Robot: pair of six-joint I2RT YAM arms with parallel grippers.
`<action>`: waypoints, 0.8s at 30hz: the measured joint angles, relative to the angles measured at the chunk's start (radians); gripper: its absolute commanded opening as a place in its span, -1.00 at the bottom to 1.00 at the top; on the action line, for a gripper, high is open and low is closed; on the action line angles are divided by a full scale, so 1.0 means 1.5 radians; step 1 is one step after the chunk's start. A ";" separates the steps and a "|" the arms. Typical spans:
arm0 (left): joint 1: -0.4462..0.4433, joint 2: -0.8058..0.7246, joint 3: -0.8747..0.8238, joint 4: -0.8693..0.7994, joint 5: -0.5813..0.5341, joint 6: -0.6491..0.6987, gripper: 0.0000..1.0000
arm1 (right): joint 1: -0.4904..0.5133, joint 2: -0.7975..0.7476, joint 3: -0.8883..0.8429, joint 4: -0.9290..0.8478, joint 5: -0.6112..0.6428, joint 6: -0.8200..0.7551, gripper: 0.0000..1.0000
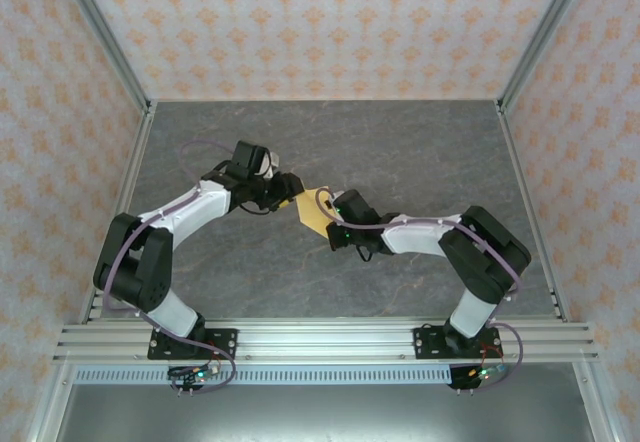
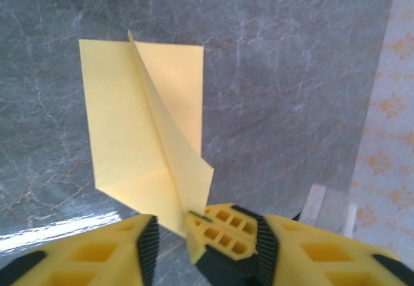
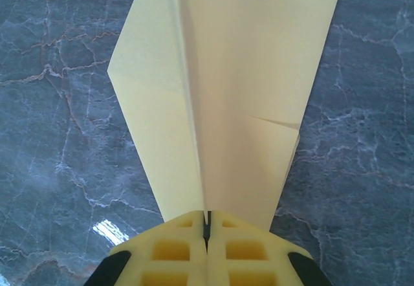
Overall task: Fold a paper plane with a square sheet of paper (fold left side to right side)
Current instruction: Fourth fold the wing at the center of the table.
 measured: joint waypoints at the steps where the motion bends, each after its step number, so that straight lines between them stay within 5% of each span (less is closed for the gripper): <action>1: 0.000 0.004 -0.004 0.000 0.001 0.000 -0.35 | -0.005 0.000 -0.002 0.004 -0.011 0.003 -0.95; 16: -0.039 0.122 -0.008 0.042 0.022 -0.002 -0.41 | -0.033 0.000 -0.014 0.050 -0.127 0.041 -0.96; 24: -0.040 0.151 -0.001 0.069 0.030 -0.009 -0.28 | -0.046 0.000 -0.018 0.061 -0.151 0.053 -0.96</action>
